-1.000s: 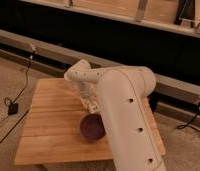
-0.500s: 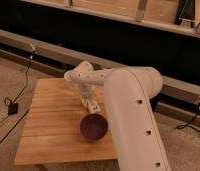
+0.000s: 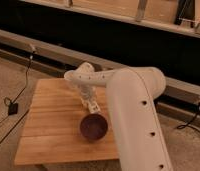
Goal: Stand the bottle upright
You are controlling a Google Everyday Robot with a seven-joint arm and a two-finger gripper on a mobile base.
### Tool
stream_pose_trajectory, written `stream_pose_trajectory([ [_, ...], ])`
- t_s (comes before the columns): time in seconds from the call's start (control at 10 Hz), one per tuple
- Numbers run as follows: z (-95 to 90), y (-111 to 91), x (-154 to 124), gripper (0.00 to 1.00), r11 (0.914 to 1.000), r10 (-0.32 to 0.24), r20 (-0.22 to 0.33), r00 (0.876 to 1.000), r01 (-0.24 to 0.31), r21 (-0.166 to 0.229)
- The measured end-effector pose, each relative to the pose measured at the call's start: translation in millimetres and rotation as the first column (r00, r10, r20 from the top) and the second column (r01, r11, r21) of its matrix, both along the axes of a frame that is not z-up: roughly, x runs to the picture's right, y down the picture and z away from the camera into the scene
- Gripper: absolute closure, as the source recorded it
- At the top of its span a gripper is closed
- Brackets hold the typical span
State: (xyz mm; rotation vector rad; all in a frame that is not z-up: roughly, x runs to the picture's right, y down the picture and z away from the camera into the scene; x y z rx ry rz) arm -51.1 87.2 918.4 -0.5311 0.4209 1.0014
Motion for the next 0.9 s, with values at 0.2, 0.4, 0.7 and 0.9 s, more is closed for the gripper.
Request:
stream_pose_trajectory([
  [0.2, 2.1, -4.4, -8.3, 0.38, 0.9998, -0.020, 0.013, 1.000, 0.020, 0.004],
  [0.4, 5.1, -5.6, -11.4, 0.38, 0.9989, -0.048, 0.014, 0.999, 0.048, -0.004],
  [0.7, 14.4, -4.5, -10.2, 0.38, 0.9908, -0.128, 0.000, 0.992, 0.128, -0.045],
  [0.9, 21.3, -7.8, -7.9, 0.39, 0.9813, -0.185, -0.013, 0.983, 0.184, -0.058],
])
